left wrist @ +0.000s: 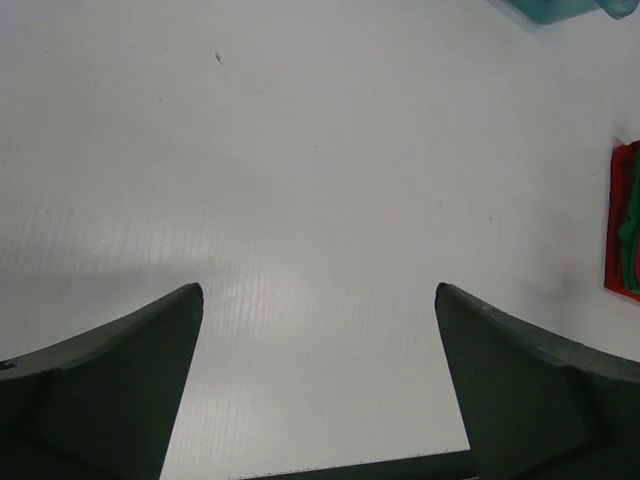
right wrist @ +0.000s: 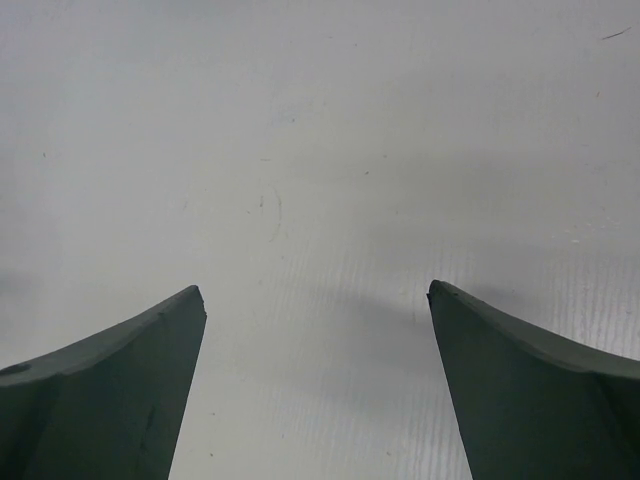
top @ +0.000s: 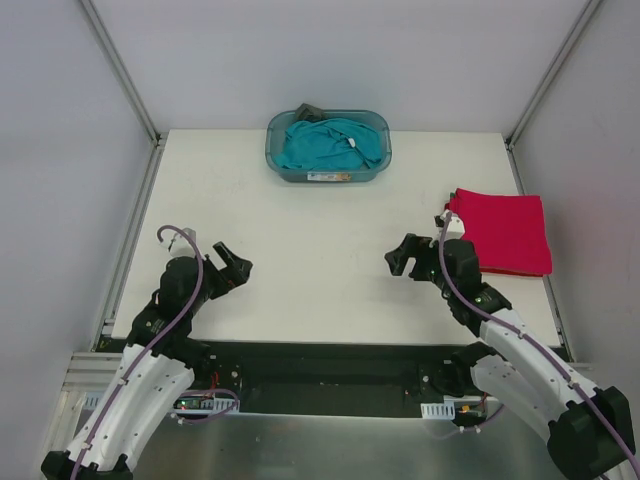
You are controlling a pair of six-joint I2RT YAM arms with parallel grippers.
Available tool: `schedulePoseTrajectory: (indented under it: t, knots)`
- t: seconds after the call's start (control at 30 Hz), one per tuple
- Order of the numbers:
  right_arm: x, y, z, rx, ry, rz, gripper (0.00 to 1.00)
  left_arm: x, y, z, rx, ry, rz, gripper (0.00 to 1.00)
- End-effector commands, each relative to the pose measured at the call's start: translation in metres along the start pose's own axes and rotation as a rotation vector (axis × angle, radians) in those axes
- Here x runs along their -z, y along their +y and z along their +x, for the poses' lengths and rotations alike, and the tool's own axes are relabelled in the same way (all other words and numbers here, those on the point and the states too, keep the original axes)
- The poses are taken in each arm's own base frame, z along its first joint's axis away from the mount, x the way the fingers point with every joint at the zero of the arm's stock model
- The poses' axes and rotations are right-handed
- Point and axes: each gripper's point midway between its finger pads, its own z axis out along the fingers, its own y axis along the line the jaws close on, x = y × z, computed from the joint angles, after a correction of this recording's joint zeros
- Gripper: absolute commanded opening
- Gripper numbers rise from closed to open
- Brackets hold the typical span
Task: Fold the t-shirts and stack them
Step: Grab crumpled tshirt from bin with the right arm
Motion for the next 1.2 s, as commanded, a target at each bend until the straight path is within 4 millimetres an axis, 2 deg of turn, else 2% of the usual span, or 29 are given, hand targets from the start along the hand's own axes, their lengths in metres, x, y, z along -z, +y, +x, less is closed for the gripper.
schedulePoseTrajectory:
  t: [0.0,0.2,0.3,0.4,0.5,0.53,0.7,0.8,0.87,1.03,1.07,1.17]
  knots:
    - [0.008,0.027,-0.026,0.015,-0.076,-0.118,0.96,0.001,-0.007,-0.004,0.012,0.010,0.017,0.99]
    - [0.008,0.028,-0.029,0.033,-0.087,-0.122,0.96,-0.003,-0.004,0.000,0.012,0.038,-0.005,0.99]
    - [0.002,0.028,-0.032,0.045,-0.071,-0.106,0.96,-0.004,-0.004,0.000,0.010,0.038,-0.007,0.99]
    - [-0.006,0.028,-0.041,0.074,-0.035,-0.067,0.96,-0.005,-0.005,-0.002,0.006,0.028,-0.002,0.99]
    - [-0.016,0.037,-0.059,0.097,-0.018,-0.061,0.96,-0.005,-0.006,-0.002,0.001,0.030,0.005,0.99]
    - [-0.019,0.038,-0.059,0.108,0.009,-0.052,0.96,-0.006,-0.006,-0.001,0.000,0.033,0.004,0.99]
    - [-0.048,0.045,-0.084,0.180,0.065,-0.010,0.96,-0.007,-0.011,-0.005,-0.009,0.027,0.020,0.99]
    - [-0.069,0.038,-0.107,0.263,0.084,0.085,0.96,-0.007,-0.014,-0.004,-0.024,0.040,0.035,0.99]
    - [-0.083,0.040,-0.122,0.301,0.102,0.114,0.96,-0.008,-0.014,-0.005,-0.027,0.039,0.032,0.99]
    - [-0.128,0.053,-0.154,0.355,0.123,0.128,0.96,-0.011,-0.011,-0.010,-0.041,0.024,0.006,0.99]
    - [-0.143,0.052,-0.150,0.367,0.150,0.139,0.96,-0.012,-0.011,-0.011,-0.043,0.020,0.002,0.99]
    - [-0.173,0.052,-0.162,0.387,0.180,0.177,0.96,-0.015,-0.010,-0.012,-0.054,0.024,-0.006,0.99]
